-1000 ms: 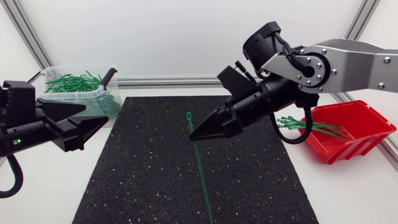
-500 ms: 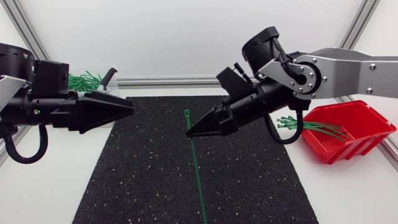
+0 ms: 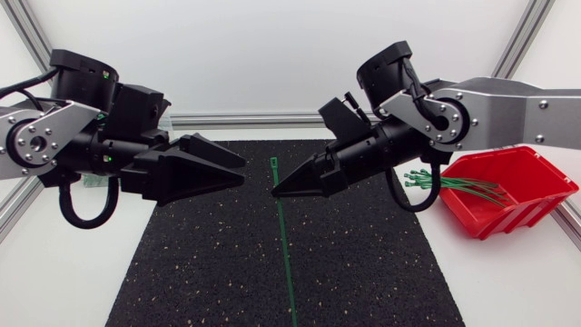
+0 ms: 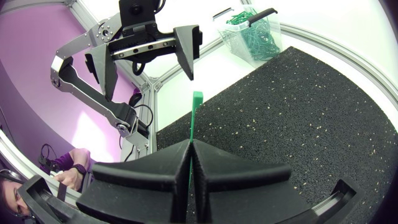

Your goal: Take a green cable tie from the red box, thread the tail through the head to close it, then place it in the transparent bin on the left.

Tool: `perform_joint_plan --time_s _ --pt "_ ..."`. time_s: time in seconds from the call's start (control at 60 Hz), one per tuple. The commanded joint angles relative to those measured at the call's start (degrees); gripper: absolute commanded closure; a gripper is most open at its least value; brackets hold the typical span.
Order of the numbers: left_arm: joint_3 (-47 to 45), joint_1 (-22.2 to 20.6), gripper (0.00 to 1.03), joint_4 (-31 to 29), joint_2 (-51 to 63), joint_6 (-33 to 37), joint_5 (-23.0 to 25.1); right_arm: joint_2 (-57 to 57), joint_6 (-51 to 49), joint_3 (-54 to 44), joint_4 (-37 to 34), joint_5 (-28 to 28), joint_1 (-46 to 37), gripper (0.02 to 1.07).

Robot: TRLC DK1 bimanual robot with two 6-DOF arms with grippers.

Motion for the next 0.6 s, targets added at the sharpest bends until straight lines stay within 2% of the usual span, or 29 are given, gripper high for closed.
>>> perform_joint_plan --time_s 0.0,0.15,0.333,0.383,0.583 --pt "2.14 -1.89 0.05 0.59 2.5 0.07 0.62 -1.82 2.03 -1.4 1.23 -0.83 -0.69 1.01" --pt "3.11 -4.88 0.05 1.91 4.34 -0.46 0.62 -2.78 2.74 -1.66 2.19 -1.0 -0.52 1.01" --pt "4.52 -6.28 0.08 2.88 6.54 -2.22 0.54 -2.87 3.53 -2.01 3.42 -1.27 -0.52 1.01" --pt "4.69 -6.46 0.15 3.05 6.8 -2.39 0.36 -2.87 3.53 -2.19 3.6 -1.27 -0.43 1.01" --pt "4.52 -6.37 0.31 7.01 6.89 -6.26 -0.61 -2.87 3.62 -2.54 4.04 -1.44 -0.43 1.01"
